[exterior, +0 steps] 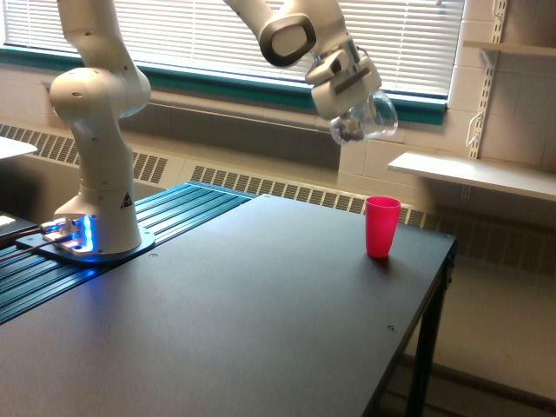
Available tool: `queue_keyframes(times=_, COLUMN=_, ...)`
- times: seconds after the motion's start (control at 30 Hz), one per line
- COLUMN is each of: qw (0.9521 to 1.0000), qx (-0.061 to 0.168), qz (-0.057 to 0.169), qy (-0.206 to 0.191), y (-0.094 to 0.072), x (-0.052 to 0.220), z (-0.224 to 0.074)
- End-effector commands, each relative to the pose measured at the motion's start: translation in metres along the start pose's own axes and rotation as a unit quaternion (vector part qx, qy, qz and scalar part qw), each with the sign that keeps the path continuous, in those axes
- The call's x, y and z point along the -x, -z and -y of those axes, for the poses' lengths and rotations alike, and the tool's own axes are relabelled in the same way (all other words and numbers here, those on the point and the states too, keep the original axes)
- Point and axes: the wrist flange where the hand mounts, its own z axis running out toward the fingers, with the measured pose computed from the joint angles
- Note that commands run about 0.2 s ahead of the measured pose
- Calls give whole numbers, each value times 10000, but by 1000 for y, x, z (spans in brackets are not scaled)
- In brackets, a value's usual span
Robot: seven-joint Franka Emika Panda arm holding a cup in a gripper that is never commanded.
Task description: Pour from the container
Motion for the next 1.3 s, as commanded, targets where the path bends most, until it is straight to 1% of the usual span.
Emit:
queue_keyframes(times=0.03, qw=9995, qx=231, qz=57, qy=-189, y=-17, x=20, z=-4)
queue_keyframes(times=0.2, qw=9994, qx=316, qz=-22, qy=109, y=-26, x=33, z=-6)
queue_keyframes(times=0.47, qw=9991, qx=402, qz=38, qy=115, y=-39, x=52, z=-1)
queue_keyframes(times=0.53, qw=9991, qx=414, qz=81, qy=49, y=-42, x=56, z=0)
queue_keyframes(times=0.67, qw=9986, qx=513, qz=110, qy=-121, y=-51, x=57, z=1)
queue_keyframes(times=0.8, qw=9968, qx=691, qz=116, qy=-397, y=-61, x=52, z=-2)
queue_keyframes(times=0.93, qw=9930, qx=941, qz=118, qy=-699, y=-72, x=48, z=-5)
queue_keyframes(times=1.0, qw=9897, qx=1108, qz=128, qy=-893, y=-78, x=45, z=-7)
queue_keyframes(times=1.07, qw=9863, qx=1229, qz=131, qy=-1090, y=-83, x=41, z=-9)
queue_keyframes(times=1.17, qw=9823, qx=1407, qz=135, qy=-1228, y=-91, x=36, z=-10)
queue_keyframes(times=1.23, qw=9796, qx=1554, qz=100, qy=-1272, y=-95, x=34, z=-11)
queue_keyframes(times=1.3, qw=9775, qx=1644, qz=96, qy=-1321, y=-97, x=33, z=-10)
